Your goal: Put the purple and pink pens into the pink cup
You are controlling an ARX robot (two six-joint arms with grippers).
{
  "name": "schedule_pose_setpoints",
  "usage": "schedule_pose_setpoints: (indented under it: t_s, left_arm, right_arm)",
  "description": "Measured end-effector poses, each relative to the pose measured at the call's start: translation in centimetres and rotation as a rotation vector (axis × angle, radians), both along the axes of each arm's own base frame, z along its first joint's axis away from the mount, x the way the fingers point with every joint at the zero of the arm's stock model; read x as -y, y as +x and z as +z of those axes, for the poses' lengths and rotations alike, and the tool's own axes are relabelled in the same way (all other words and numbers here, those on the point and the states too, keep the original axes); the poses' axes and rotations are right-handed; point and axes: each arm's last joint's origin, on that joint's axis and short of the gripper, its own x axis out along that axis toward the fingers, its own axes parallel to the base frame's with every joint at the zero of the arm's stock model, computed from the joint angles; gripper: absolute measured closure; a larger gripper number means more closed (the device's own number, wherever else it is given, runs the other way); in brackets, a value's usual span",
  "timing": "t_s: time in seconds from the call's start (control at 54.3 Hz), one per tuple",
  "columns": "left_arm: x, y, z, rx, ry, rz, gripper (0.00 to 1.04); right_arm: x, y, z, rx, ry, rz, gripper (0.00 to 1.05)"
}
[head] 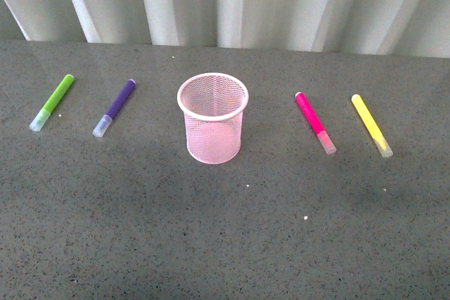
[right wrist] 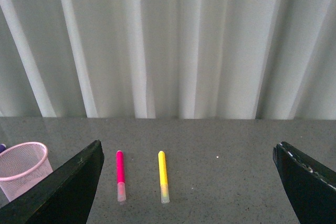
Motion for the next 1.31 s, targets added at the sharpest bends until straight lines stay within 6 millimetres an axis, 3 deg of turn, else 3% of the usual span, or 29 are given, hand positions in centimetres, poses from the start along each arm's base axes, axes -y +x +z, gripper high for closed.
schedule_pose_setpoints:
  t_s: [0.203, 0.276, 0.35, 0.424, 0.534, 0.645, 0.7, 0.829, 0.884, 0.958, 1.087, 1.308]
  left_arm:
    - [0.0, 0.0, -0.1, -0.016, -0.006, 0.023, 0.07]
    - [-0.1, 0.3, 0.1, -0.154, -0.070, 0.251, 0.07]
    - [-0.5, 1.2, 1.4, -0.172, -0.101, 0.455, 0.07]
    - [-0.8, 2.4, 3.2, -0.130, -0.126, 0.499, 0.07]
    - [-0.9, 6.6, 7.8, -0.028, -0.144, 0.429, 0.07]
    - [-0.2, 11.1, 10.2, -0.041, -0.107, 0.322, 0.07]
    - [0.3, 14.6, 10.9, -0.097, -0.078, 0.243, 0.07]
    - [1.1, 21.4, 9.8, -0.312, -0.028, 0.119, 0.07]
    - [1.7, 25.2, 8.5, -0.433, 0.033, 0.086, 0.07]
    - [2.4, 28.7, 6.4, -0.579, 0.098, 0.034, 0.07]
    - [3.3, 31.2, 4.0, -0.715, 0.133, -0.001, 0.07]
    - [4.6, 32.3, 0.8, -0.821, 0.183, -0.048, 0.07]
  right_arm:
    - [0.0, 0.0, 0.0, 0.000, 0.000, 0.000, 0.07]
    - [0.0, 0.0, 0.0, 0.000, 0.000, 0.000, 0.07]
    - [0.0, 0.0, 0.0, 0.000, 0.000, -0.001, 0.07]
    - [0.0, 0.0, 0.0, 0.000, 0.000, 0.000, 0.07]
    - [0.0, 0.0, 0.0, 0.000, 0.000, 0.001, 0.07]
    - [0.0, 0.0, 0.0, 0.000, 0.000, 0.000, 0.07]
    - [0.0, 0.0, 0.0, 0.000, 0.000, 0.000, 0.07]
    - [0.0, 0.0, 0.0, 0.000, 0.000, 0.000, 0.07]
    - [0.0, 0.0, 0.0, 0.000, 0.000, 0.000, 0.07]
    - [0.0, 0.0, 0.0, 0.000, 0.000, 0.000, 0.07]
    - [0.0, 0.0, 0.0, 0.000, 0.000, 0.000, 0.07]
    - [0.0, 0.0, 0.0, 0.000, 0.000, 0.000, 0.07]
